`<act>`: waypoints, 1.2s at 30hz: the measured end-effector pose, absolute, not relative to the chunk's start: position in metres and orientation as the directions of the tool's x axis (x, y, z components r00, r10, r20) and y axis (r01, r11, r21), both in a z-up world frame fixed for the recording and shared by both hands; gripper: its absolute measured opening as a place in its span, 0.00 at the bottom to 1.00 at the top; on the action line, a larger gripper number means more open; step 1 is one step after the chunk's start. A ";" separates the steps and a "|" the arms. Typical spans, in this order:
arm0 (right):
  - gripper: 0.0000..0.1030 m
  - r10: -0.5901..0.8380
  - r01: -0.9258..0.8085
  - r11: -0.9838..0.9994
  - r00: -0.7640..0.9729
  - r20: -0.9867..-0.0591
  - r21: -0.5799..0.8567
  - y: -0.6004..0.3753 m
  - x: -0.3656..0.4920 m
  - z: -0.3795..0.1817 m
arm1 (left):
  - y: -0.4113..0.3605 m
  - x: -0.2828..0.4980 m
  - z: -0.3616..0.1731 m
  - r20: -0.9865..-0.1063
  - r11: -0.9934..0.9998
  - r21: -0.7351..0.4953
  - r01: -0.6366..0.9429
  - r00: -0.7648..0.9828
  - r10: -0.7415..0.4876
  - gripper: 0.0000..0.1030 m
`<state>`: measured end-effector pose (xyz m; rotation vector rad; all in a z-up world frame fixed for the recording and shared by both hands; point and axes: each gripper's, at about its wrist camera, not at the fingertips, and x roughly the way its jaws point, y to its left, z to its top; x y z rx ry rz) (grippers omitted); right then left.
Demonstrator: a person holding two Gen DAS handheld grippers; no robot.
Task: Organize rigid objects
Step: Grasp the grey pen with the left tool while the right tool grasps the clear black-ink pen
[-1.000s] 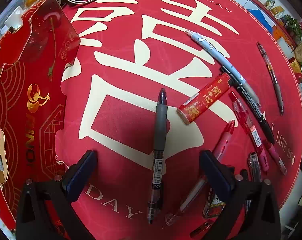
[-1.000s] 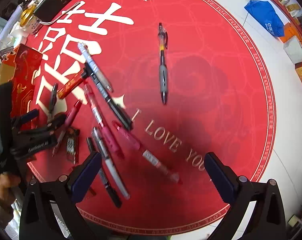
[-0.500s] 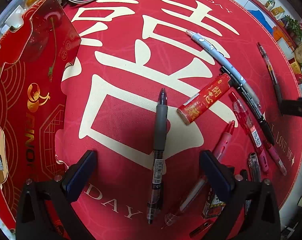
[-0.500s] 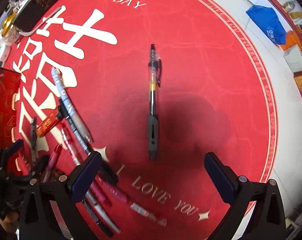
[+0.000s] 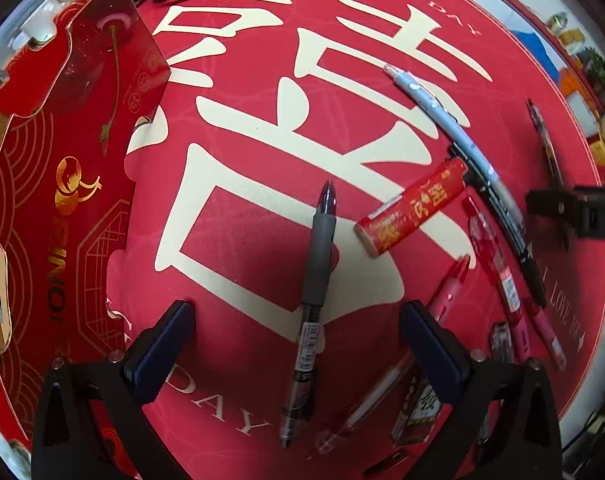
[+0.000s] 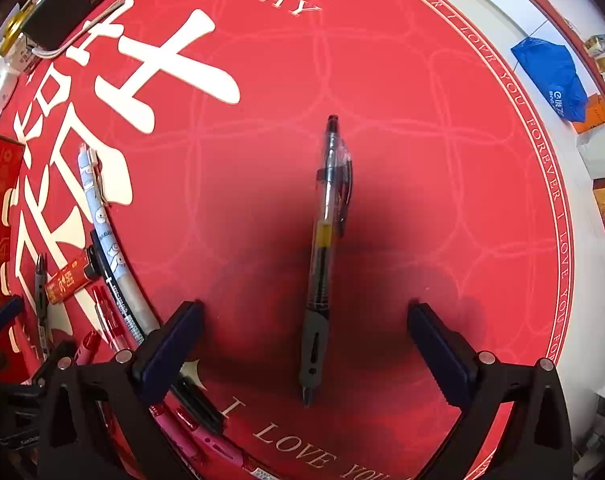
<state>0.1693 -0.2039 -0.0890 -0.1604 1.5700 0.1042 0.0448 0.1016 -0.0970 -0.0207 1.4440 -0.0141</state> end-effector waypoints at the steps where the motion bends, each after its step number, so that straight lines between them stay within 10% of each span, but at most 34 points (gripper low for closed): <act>1: 1.00 -0.038 -0.169 0.985 -0.006 -0.999 -0.036 -0.204 0.170 -0.089 | 0.099 0.044 -0.097 -0.990 1.000 -0.022 -0.006 0.138 -0.021 1.00; 36: 0.91 -0.039 -0.080 0.996 -0.001 -0.999 -0.039 -0.190 0.140 -0.079 | 0.103 0.044 -0.093 -0.985 0.991 -0.008 -0.132 0.174 0.015 1.00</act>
